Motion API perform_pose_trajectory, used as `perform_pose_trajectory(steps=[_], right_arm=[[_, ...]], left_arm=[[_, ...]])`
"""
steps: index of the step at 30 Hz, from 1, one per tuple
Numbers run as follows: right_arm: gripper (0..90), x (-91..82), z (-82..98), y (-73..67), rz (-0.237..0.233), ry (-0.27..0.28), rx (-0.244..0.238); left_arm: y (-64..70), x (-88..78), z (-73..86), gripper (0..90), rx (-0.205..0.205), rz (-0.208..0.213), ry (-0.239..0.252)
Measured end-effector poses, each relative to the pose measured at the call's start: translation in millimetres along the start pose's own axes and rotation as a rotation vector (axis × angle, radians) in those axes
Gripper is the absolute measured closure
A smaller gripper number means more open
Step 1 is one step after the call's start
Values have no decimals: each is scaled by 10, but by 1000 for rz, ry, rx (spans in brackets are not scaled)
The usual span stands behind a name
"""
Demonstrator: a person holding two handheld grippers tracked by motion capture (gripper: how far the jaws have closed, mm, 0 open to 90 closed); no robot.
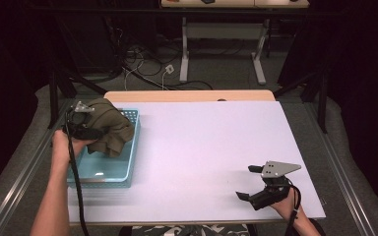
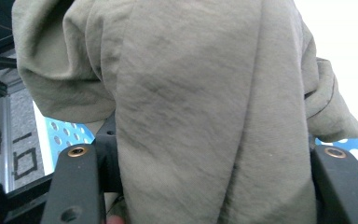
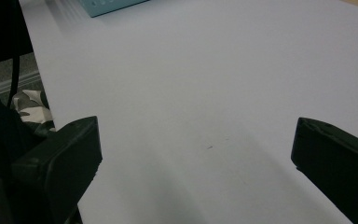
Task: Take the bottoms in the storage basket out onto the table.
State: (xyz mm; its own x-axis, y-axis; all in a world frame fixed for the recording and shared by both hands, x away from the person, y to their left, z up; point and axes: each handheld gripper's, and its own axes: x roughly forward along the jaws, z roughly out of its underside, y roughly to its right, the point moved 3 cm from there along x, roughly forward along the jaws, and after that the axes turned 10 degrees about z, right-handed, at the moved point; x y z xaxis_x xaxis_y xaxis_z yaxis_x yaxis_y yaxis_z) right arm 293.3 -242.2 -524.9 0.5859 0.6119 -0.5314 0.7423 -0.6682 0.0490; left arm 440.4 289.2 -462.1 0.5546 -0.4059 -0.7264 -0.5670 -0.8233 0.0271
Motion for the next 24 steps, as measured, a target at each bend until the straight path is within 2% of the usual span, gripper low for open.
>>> perform_pose_trajectory(steps=[6, 10, 24], right_arm=[[15, 4, 1, 2, 0, 0, 1], [16, 3, 0, 0, 0, -1, -3], [16, 1, 3, 1, -1, -1, -1]], left_arm=[[13, -31, -17, 381, 3, 2, 12], [24, -59, -31, 381, -3, 22, 35], [124, -118, -94, 380, 31, 40, 54]])
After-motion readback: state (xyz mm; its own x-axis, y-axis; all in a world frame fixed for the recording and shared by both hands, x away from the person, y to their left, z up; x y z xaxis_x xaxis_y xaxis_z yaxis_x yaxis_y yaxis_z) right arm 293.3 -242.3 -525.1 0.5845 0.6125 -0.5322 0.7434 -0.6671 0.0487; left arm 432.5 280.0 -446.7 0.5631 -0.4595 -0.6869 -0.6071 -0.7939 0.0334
